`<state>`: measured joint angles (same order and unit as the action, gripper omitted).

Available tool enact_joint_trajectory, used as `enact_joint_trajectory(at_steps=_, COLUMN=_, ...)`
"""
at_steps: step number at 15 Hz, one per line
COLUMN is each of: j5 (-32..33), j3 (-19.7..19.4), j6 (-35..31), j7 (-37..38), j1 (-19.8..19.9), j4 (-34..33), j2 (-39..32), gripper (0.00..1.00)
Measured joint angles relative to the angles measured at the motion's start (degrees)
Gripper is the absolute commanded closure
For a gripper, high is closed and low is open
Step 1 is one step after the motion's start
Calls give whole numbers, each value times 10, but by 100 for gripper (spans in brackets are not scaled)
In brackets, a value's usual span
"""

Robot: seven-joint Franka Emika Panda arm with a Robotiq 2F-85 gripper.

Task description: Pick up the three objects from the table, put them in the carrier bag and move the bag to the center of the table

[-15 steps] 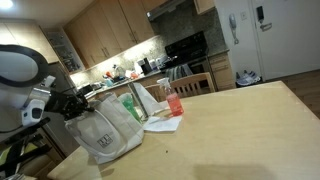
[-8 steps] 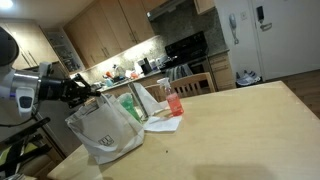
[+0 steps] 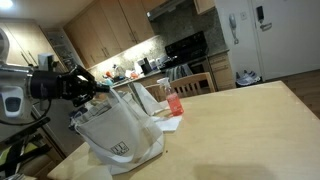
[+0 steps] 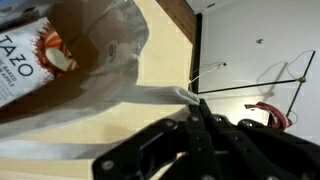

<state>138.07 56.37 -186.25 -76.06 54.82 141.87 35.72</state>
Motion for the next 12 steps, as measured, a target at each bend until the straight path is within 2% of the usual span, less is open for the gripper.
enact_joint_trajectory(at_steps=8, j5=-1, j3=2, j6=0, j7=0, j1=3, j4=1, j2=2, gripper=99)
enact_joint_trajectory(at_steps=12, j5=-1, j3=2, j6=0, j7=0, j1=49, j4=3, j2=1, gripper=99)
